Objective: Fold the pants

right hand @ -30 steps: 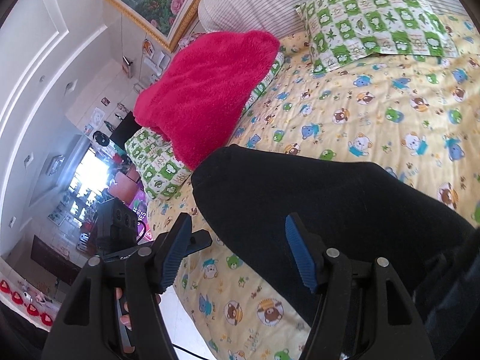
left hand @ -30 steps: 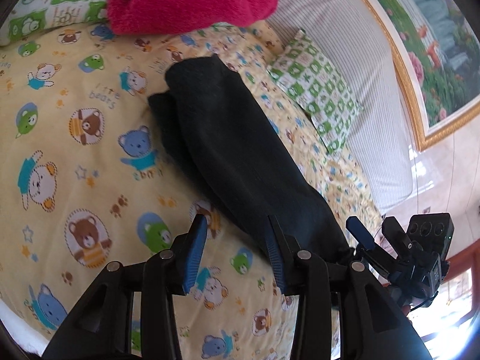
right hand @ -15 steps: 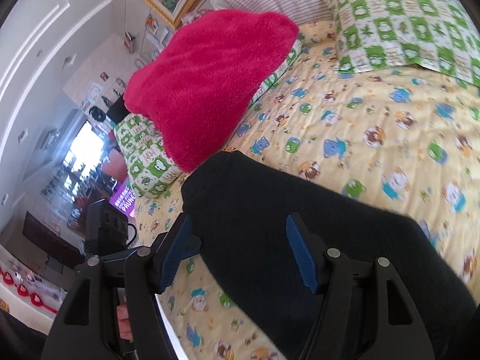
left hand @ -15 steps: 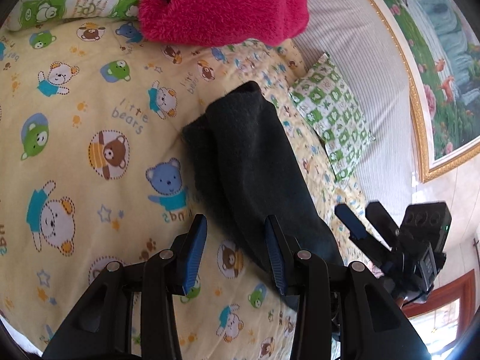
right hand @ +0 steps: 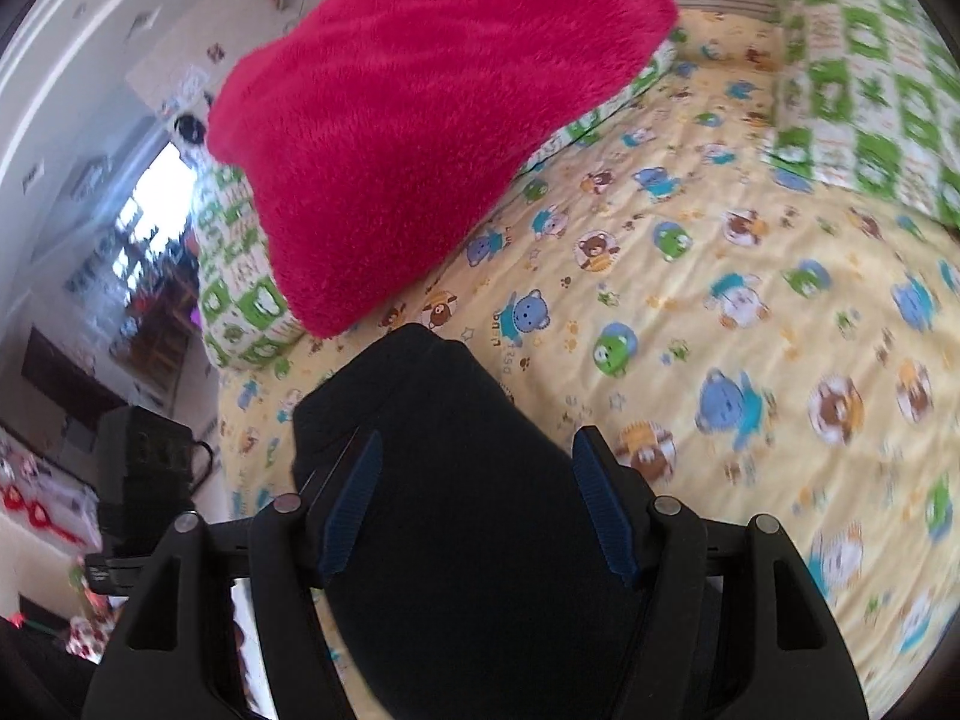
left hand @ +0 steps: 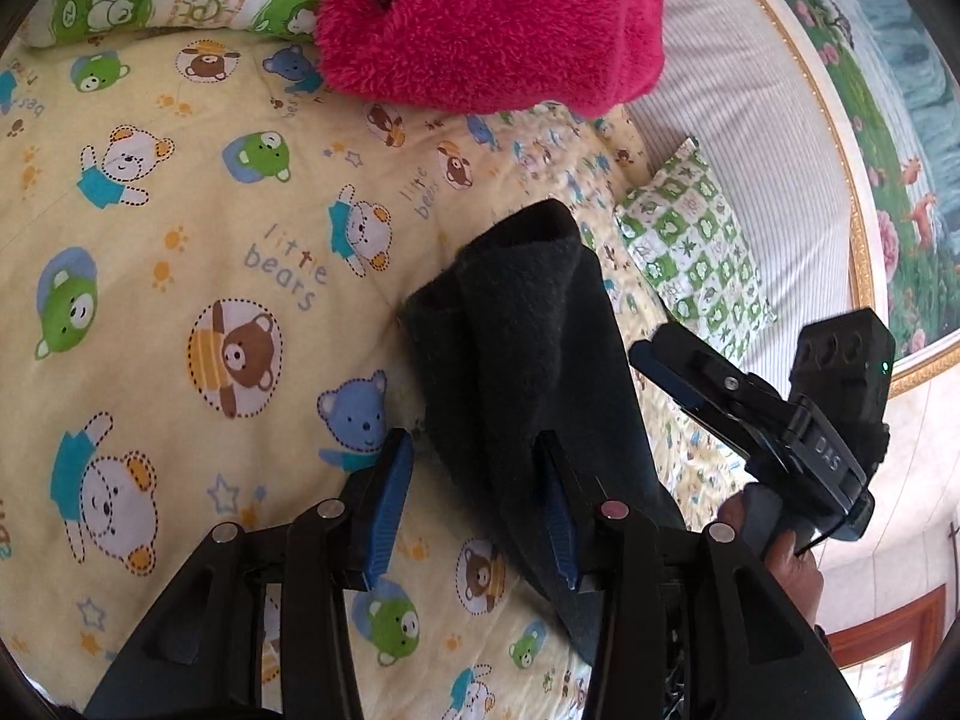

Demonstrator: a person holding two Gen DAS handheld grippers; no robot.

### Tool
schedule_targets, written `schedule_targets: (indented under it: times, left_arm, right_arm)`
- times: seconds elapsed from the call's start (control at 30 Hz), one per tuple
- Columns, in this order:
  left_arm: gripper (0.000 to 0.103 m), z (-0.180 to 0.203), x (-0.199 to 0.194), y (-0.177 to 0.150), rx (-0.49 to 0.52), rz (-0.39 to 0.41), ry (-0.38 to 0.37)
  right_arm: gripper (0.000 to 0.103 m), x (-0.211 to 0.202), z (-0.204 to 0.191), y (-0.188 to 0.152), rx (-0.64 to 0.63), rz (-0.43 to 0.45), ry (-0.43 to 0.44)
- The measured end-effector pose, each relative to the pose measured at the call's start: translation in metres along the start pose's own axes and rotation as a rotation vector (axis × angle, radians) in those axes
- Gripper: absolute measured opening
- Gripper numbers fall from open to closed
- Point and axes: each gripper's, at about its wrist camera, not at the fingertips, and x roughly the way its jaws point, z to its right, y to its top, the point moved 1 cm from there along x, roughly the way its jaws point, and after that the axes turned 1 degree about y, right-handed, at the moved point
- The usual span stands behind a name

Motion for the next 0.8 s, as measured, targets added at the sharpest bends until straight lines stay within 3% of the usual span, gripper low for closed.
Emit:
schedule_targets:
  times: [0.27,0.4,0.47,0.53,0.63,0.8]
  left_arm:
    - [0.042,0.000,0.007,0.008,0.017,0.014,0.022]
    - [0.035,0.003,0.011,0.012,0.042,0.016,0.042]
    - [0.029,0.005,0.014,0.012,0.063,0.012,0.056]
    - [0.024,0.009,0.014,0.012,0.086,0.011,0.062]
    - [0.019,0.017,0.007,0.010,0.117,0.024,0.053]
    - [0.019,0.038,-0.005,0.006,0.164,0.046,0.029]
  right_arm:
    - [0.067,0.033,-0.003,0.015,-0.071,-0.088,-0.007]
    - [0.066,0.041,0.003,0.017,-0.034,-0.102,0.048]
    - [0.044,0.044,0.005,0.016,-0.013,-0.116,0.053]
    - [0.034,0.045,0.007,0.015,0.013,-0.127,0.051]
    - [0.026,0.037,0.004,0.013,0.023,-0.106,0.049]
    - [0.023,0.009,0.002,0.011,0.067,-0.044,0.085]
